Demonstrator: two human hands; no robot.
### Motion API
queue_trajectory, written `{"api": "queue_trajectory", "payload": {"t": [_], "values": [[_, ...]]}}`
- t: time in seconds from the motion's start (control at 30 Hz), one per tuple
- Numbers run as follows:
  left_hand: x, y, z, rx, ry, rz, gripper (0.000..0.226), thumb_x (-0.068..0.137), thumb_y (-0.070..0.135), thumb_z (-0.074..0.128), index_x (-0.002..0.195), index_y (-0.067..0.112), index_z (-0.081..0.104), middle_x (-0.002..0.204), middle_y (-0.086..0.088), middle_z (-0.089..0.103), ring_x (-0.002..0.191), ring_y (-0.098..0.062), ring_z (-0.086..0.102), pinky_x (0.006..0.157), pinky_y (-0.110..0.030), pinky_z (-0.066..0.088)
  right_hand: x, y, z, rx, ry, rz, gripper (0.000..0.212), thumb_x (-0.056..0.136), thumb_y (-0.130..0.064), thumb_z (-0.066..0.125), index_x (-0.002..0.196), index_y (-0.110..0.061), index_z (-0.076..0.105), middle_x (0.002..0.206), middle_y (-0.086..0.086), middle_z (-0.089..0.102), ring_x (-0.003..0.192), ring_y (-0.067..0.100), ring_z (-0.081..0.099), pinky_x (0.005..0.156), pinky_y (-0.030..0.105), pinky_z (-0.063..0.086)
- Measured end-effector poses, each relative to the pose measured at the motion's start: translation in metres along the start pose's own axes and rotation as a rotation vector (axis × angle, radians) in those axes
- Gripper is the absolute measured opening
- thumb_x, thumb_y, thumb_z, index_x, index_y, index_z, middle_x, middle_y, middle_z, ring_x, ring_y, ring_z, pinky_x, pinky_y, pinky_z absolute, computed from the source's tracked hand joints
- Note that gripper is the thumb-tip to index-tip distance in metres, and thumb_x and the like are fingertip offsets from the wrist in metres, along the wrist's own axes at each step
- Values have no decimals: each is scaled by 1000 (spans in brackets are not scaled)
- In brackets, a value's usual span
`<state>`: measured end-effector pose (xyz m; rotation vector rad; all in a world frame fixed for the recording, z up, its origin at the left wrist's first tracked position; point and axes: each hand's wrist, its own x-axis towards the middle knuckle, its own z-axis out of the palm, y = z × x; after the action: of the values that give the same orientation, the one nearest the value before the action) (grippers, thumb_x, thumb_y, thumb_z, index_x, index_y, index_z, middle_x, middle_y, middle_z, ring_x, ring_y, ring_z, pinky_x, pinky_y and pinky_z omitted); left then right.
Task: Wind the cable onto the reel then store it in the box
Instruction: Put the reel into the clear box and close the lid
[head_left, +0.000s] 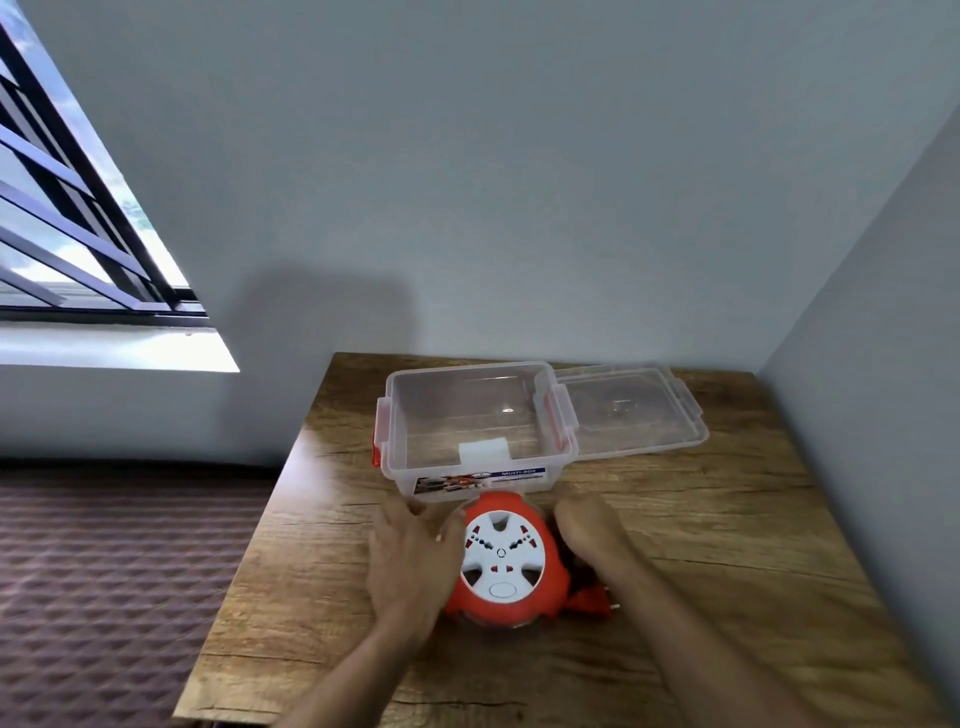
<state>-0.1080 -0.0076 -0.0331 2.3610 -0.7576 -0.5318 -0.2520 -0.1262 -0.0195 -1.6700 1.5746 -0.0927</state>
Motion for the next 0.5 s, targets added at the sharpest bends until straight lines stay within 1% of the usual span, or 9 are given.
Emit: {"api": "queue_trajectory", "payload": {"t": [0.07, 0.1, 0.17, 0.23, 0.27, 0.33, 0.37, 0.43, 0.5], "values": [[0, 3, 9, 160, -190, -75, 82, 85, 59, 64, 145, 8, 39, 139, -14, 50, 133, -34, 49, 104, -46, 47, -5, -5, -3, 44, -101, 13, 14, 88, -31, 63, 82, -19, 67, 89, 4, 71, 84, 22, 66, 75, 36, 53], [1, 6, 11, 171, -254, -111, 88, 85, 58, 66, 150, 8, 35, 146, -17, 47, 137, -36, 47, 108, -48, 46, -6, -6, -3, 54, -144, 32, 13, 83, -30, 70, 89, -20, 68, 92, 2, 71, 83, 19, 65, 70, 33, 51], [3, 9, 14, 124, -344, -151, 90, 83, 53, 72, 151, 10, 33, 149, -17, 49, 136, -36, 52, 109, -48, 48, -8, -4, -3, 34, -195, 78, 29, 76, -23, 77, 103, -15, 68, 92, 1, 70, 79, 16, 65, 65, 31, 52], [3, 13, 7, 33, -450, -204, 87, 80, 48, 77, 150, 13, 38, 147, -14, 55, 129, -32, 59, 99, -45, 56, -9, -4, -8, 45, -228, 99, 36, 76, -18, 77, 110, -13, 68, 93, 4, 72, 81, 19, 68, 73, 37, 58], [4, 16, 1, -8, -519, -216, 83, 81, 46, 78, 148, 13, 43, 145, -13, 59, 123, -30, 62, 87, -41, 60, -11, -5, -15, 60, -264, 105, 37, 77, -17, 76, 113, -14, 67, 96, 6, 73, 84, 22, 69, 74, 40, 59], [7, 26, -17, -62, -674, -235, 64, 86, 43, 76, 138, 14, 54, 133, -11, 67, 110, -28, 68, 62, -34, 60, -16, -11, -32, 68, -330, 91, 34, 82, -15, 75, 114, -15, 63, 100, 8, 71, 86, 25, 68, 68, 39, 57], [9, 33, -27, -82, -728, -232, 53, 88, 42, 75, 130, 17, 56, 124, -9, 69, 104, -28, 69, 57, -33, 61, -19, -16, -41, 60, -343, 68, 31, 84, -16, 74, 112, -15, 62, 100, 9, 70, 87, 26, 67, 67, 39, 56], [15, 52, -52, -109, -755, -199, 39, 91, 42, 73, 118, 23, 52, 111, -4, 68, 96, -26, 69, 57, -34, 63, -21, -32, -61, 67, -332, -1, 28, 84, -19, 75, 110, -15, 63, 101, 9, 70, 89, 27, 68, 71, 42, 59], [24, 73, -76, -116, -711, -153, 41, 92, 41, 71, 122, 20, 53, 119, -7, 67, 102, -28, 68, 60, -35, 61, -18, -52, -78, 122, -281, -53, 29, 82, -19, 77, 108, -12, 65, 100, 11, 71, 89, 28, 69, 72, 43, 59]]}}
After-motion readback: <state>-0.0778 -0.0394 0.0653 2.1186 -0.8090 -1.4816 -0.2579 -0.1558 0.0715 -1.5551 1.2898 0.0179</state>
